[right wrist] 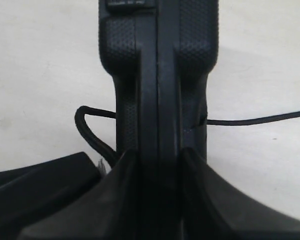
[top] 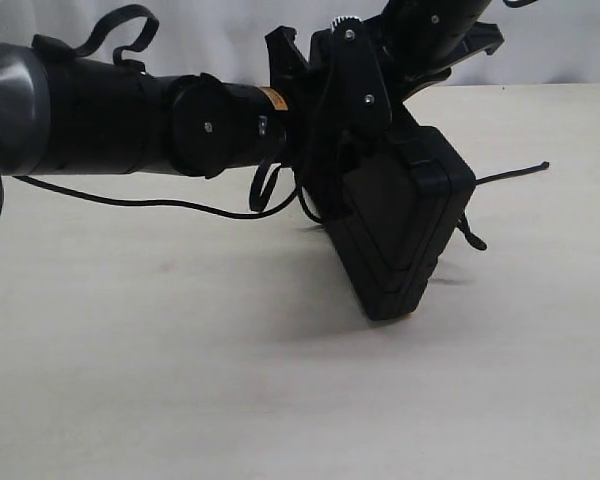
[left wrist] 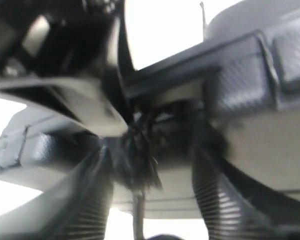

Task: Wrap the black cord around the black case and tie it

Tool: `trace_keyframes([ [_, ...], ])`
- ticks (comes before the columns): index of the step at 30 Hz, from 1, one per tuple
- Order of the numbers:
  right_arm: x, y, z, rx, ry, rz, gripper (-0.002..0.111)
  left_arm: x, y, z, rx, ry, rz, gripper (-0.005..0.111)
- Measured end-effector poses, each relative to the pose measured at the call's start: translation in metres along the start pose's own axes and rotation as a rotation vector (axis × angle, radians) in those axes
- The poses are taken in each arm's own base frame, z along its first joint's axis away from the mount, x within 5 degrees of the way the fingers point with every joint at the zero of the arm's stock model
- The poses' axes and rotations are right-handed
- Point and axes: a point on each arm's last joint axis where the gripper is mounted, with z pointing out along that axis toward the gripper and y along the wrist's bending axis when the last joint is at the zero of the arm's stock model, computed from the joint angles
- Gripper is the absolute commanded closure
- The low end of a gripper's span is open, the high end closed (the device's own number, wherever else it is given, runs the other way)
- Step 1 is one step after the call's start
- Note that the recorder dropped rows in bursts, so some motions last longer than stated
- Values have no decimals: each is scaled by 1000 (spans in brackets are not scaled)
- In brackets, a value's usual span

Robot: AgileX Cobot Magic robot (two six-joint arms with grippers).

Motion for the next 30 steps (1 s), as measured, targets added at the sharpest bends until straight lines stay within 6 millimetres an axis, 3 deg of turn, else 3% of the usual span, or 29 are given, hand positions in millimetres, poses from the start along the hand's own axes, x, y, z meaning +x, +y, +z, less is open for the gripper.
trace_keyframes([
  [5, 0, 0, 0, 2, 0, -1, 104, -4, 1, -9, 38, 2, 2, 57],
  [9, 0, 0, 0, -5, 5, 2, 104, -14, 14, -32, 43, -19, 3, 57],
  [13, 0, 0, 0, -1, 4, 1, 104, -9, 58, -80, -7, -3, 9, 57],
  [17, 1, 1, 0, -13, 5, 6, 104, 22, 90, -96, -72, 70, -163, 58],
  [24, 4, 4, 6, -59, -18, 55, 104, 60, 110, -107, -64, 185, -322, 83],
  [30, 7, 11, 14, -156, -63, 121, 104, 69, 114, -110, -73, 208, -382, 102],
])
